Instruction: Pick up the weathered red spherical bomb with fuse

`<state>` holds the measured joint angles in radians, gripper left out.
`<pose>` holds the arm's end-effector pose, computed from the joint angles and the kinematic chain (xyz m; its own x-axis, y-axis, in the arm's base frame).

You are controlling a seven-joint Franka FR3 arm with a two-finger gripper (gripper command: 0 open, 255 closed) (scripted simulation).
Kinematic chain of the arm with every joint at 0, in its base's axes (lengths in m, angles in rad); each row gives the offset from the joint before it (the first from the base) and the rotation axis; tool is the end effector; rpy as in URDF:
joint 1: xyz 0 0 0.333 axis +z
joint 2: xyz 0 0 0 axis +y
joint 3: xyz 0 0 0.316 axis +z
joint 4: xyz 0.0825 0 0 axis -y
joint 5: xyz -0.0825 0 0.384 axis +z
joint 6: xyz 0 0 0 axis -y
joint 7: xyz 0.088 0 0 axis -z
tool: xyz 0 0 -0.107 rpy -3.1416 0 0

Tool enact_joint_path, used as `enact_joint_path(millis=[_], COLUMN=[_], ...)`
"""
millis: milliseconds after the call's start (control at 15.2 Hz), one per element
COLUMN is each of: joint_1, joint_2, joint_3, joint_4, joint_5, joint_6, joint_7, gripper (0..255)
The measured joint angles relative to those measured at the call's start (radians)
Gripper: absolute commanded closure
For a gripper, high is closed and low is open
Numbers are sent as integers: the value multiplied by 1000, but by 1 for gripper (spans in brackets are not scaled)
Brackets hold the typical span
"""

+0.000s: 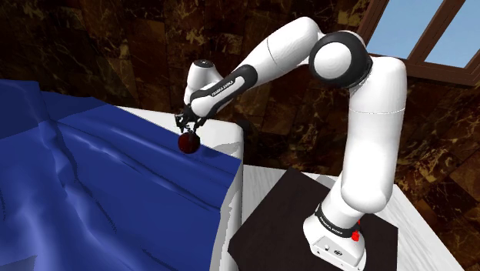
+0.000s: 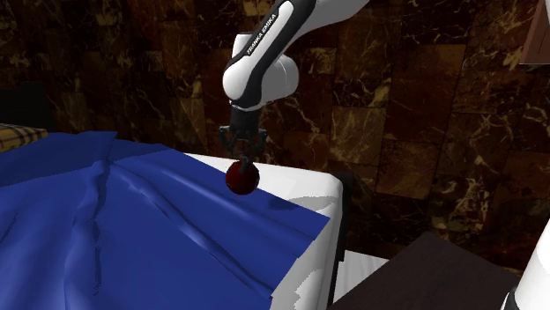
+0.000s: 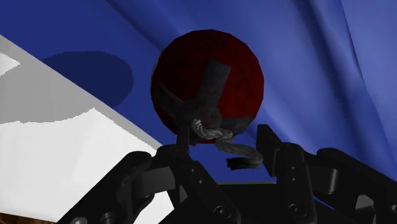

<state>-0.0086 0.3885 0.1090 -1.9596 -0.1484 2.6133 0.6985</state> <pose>0.6374 0.0635 0.3048 0.8473 -0.4726 0.2426 -0.4574 -0.8812 -0.1191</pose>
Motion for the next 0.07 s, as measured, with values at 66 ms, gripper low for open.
enact_joint_path(millis=[66], joint_1=[-1], joint_2=[-3], joint_3=[1], joint_4=[4], joint_5=[2], joint_6=[-8], joint_7=[-1], gripper=[255])
